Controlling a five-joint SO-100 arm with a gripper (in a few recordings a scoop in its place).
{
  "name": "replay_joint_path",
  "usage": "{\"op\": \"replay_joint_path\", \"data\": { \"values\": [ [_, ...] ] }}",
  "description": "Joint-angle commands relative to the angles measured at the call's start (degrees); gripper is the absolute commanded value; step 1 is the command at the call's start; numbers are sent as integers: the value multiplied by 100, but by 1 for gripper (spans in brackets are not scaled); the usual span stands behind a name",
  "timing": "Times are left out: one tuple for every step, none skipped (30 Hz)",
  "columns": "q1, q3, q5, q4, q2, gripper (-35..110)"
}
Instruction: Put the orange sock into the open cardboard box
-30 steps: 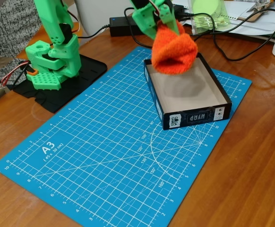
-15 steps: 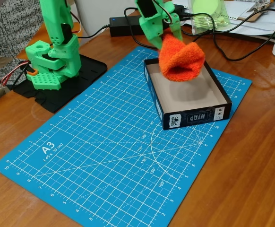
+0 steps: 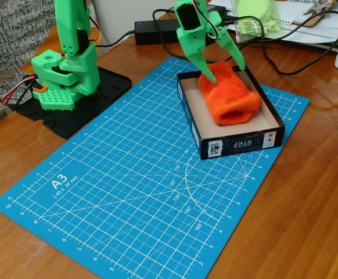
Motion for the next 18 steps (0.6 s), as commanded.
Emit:
{"op": "replay_joint_path", "data": {
  "values": [
    [-105,-158,-123,141,123,29],
    [-105,-176,-132,167,132,27],
    [-97,-211,-105,185,141,26],
    [-88,-272,-88,211,149,24],
    [-88,-352,-70,264,158,18],
    [-88,-457,-53,316,167,7],
    [-97,-571,-35,387,167,0],
    [-141,-677,-114,501,167,0],
    [-185,-791,-176,624,185,0],
    [-193,-888,-149,677,229,0],
    [-149,-993,-35,694,281,0],
    [-105,-1107,79,703,360,0],
    [-44,-1222,185,677,457,0],
    [26,-1336,325,589,571,0],
    [88,-1450,510,387,703,0],
    [149,-1564,677,35,853,0],
    [193,-1705,817,-352,1037,0],
    [229,-1872,1090,-747,1274,0]
  ]
}}
